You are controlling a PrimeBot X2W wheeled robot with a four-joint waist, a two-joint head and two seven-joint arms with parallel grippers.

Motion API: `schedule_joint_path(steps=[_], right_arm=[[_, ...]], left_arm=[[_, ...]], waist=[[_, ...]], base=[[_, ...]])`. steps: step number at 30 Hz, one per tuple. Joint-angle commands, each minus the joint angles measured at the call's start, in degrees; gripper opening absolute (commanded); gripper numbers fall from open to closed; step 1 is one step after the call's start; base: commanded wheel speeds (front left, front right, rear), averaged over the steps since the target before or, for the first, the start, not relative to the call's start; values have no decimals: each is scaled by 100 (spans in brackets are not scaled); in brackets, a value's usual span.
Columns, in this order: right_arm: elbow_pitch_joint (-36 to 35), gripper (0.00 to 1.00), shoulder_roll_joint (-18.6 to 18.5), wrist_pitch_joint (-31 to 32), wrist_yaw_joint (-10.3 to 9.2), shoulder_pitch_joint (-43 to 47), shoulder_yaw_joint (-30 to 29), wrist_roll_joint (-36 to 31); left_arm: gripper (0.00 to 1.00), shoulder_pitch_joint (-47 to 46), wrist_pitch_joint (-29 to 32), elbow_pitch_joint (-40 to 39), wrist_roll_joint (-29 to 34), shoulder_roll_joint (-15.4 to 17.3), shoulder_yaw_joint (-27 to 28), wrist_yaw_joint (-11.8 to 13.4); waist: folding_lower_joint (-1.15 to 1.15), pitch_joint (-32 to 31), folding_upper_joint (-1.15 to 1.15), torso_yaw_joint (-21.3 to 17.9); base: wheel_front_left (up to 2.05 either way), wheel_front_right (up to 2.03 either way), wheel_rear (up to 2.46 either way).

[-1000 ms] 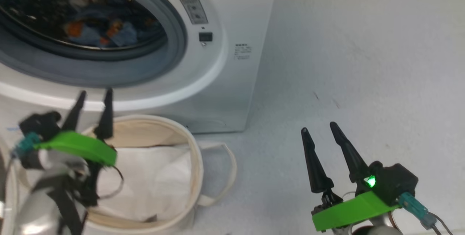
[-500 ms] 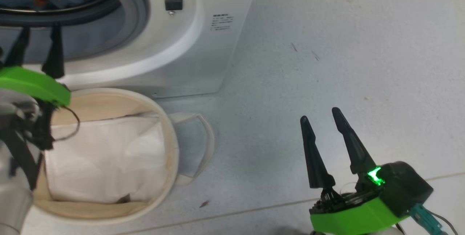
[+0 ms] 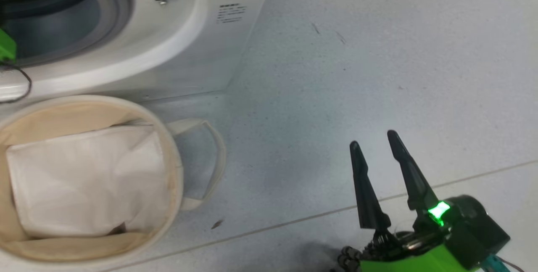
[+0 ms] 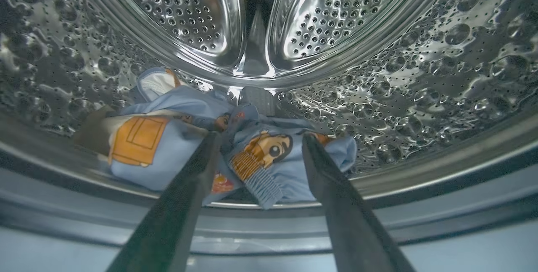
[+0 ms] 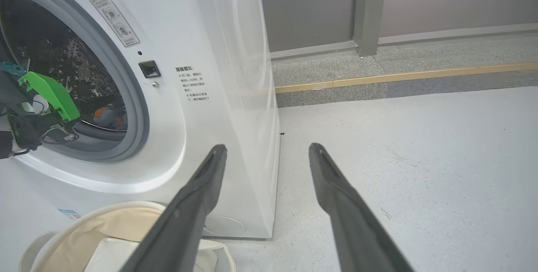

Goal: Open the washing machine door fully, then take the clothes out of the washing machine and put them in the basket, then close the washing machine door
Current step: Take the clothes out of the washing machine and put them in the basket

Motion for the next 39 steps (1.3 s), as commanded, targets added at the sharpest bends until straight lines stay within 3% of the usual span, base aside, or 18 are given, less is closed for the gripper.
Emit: schedule_joint_path(steps=[1, 12, 20, 29, 30, 31, 39], right_arm=[[-241, 100, -4, -83, 43, 218, 108, -34], [-502, 100, -4, -161, 43, 697, -9, -46], [-664, 100, -4, -174, 43, 909, -39, -74], [-781, 100, -4, -177, 43, 1037, -79, -137], [-808, 100, -4, -177, 43, 1066, -87, -151], [-837, 100, -4, -177, 43, 1096, -97, -163], [-799, 100, -4, -177, 43, 996, -105, -124]], left_arm=[[100, -361, 101, -5, -51, 363, 44, -34], [100, -1091, 598, 702, 5, 550, -353, -34], [100, -1166, 1186, 1056, 213, 601, -652, 33], [100, -1056, 1328, 1143, 259, 682, -762, 160], [62, -1037, 1333, 1149, 265, 713, -771, 185], [0, -1011, 1374, 1154, 250, 735, -766, 197], [0, -982, 717, 1162, 65, 601, -606, 209]], waist=[[-1, 67, 0, -105], [-1, 306, 0, -351], [-1, 453, 0, -413], [-1, 427, 0, -507], [-1, 423, 0, -501], [-1, 418, 0, -494], [-1, 290, 0, -344]], base=[[0, 0, 0], [0, 0, 0], [0, 0, 0], [3, 3, 3], [10, 10, 10], [8, 8, 8], [0, 0, 0]])
